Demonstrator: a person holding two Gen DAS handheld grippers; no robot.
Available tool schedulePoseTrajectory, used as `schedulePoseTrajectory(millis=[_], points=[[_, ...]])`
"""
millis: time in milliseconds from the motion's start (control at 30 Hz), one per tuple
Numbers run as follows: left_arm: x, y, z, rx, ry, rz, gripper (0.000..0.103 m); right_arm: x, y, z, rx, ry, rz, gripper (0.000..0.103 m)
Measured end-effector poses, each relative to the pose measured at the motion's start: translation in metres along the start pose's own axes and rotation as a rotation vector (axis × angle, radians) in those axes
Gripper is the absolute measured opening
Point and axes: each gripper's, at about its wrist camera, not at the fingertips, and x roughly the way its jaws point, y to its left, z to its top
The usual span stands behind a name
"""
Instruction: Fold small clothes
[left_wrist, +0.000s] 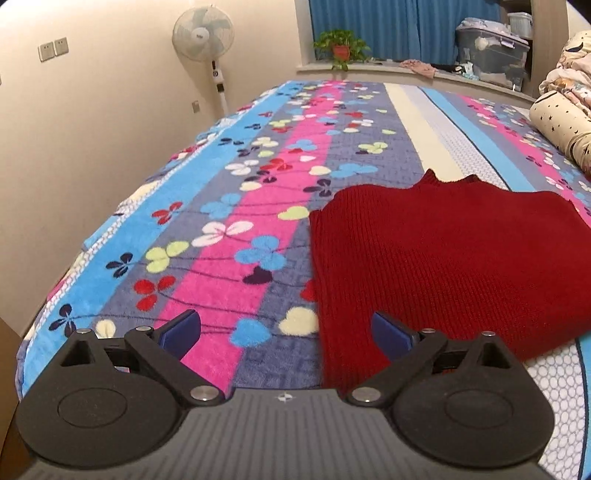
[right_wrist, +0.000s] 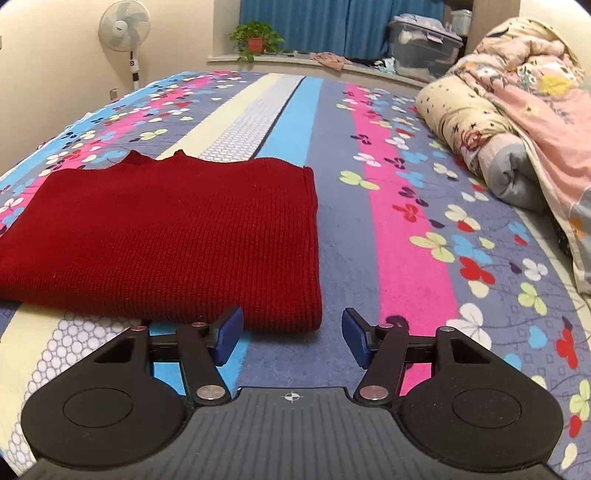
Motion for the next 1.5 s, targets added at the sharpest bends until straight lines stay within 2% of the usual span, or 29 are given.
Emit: schedulePoseTrajectory(millis=[267, 333, 367, 400, 467, 500, 733, 867, 933, 1000, 1033, 1100, 1200, 1333, 1400, 1433, 1500], points=[[0.010, 0.018, -0.005, -0.022, 0.010, 0.006, 0.101, -0.002, 0.014, -0.008, -0.030, 0.012, -0.008, 0.061], [0.009, 0.029, -0.007, -0.040, 0.013, 0.013, 0.101, -0.001, 0.015, -0.009, -0.030, 0.015, -0.007, 0.057], [0.010, 0.035, -0.008, -0.051, 0.016, 0.018, 0.101, -0.001, 0.016, -0.009, -0.029, 0.011, -0.002, 0.044], [0.010, 0.043, -0.010, -0.068, 0.021, 0.022, 0.101, -0.002, 0.016, -0.009, -0.029, 0.005, 0.006, 0.023], [0.011, 0.059, -0.013, -0.102, 0.034, 0.030, 0.101, -0.005, 0.017, -0.008, -0.029, -0.016, 0.028, 0.005], [0.012, 0.071, -0.016, -0.125, 0.046, 0.035, 0.101, -0.008, 0.019, -0.008, -0.032, -0.038, 0.040, 0.004], [0.007, 0.140, -0.041, -0.267, 0.072, 0.076, 0.101, -0.020, 0.055, -0.001, -0.111, -0.136, 0.112, 0.005], [0.002, 0.174, -0.055, -0.346, 0.071, 0.089, 0.101, -0.017, 0.113, 0.008, -0.129, -0.162, 0.207, 0.008], [-0.002, 0.188, -0.060, -0.399, 0.064, 0.092, 0.101, -0.012, 0.148, 0.011, -0.135, -0.171, 0.257, 0.015], [-0.005, 0.199, -0.063, -0.439, 0.051, 0.090, 0.101, -0.006, 0.189, 0.011, -0.155, -0.175, 0.324, 0.031], [-0.006, 0.202, -0.064, -0.453, 0.047, 0.091, 0.101, -0.004, 0.211, 0.010, -0.173, -0.176, 0.357, 0.035], [-0.007, 0.208, -0.066, -0.473, 0.048, 0.090, 0.101, 0.002, 0.252, 0.006, -0.221, -0.168, 0.434, 0.052], [-0.006, 0.211, -0.067, -0.477, 0.053, 0.088, 0.101, 0.009, 0.312, -0.006, -0.347, -0.146, 0.513, 0.056], [-0.003, 0.212, -0.067, -0.480, 0.054, 0.089, 0.101, 0.015, 0.376, -0.026, -0.566, -0.167, 0.491, 0.058], [-0.001, 0.213, -0.067, -0.486, 0.059, 0.086, 0.101, 0.022, 0.403, -0.037, -0.715, -0.201, 0.376, 0.055], [0.000, 0.214, -0.066, -0.490, 0.060, 0.084, 0.101, 0.026, 0.412, -0.040, -0.758, -0.204, 0.340, 0.053], [0.000, 0.214, -0.065, -0.498, 0.059, 0.083, 0.101, 0.032, 0.419, -0.035, -0.756, -0.196, 0.328, 0.045]])
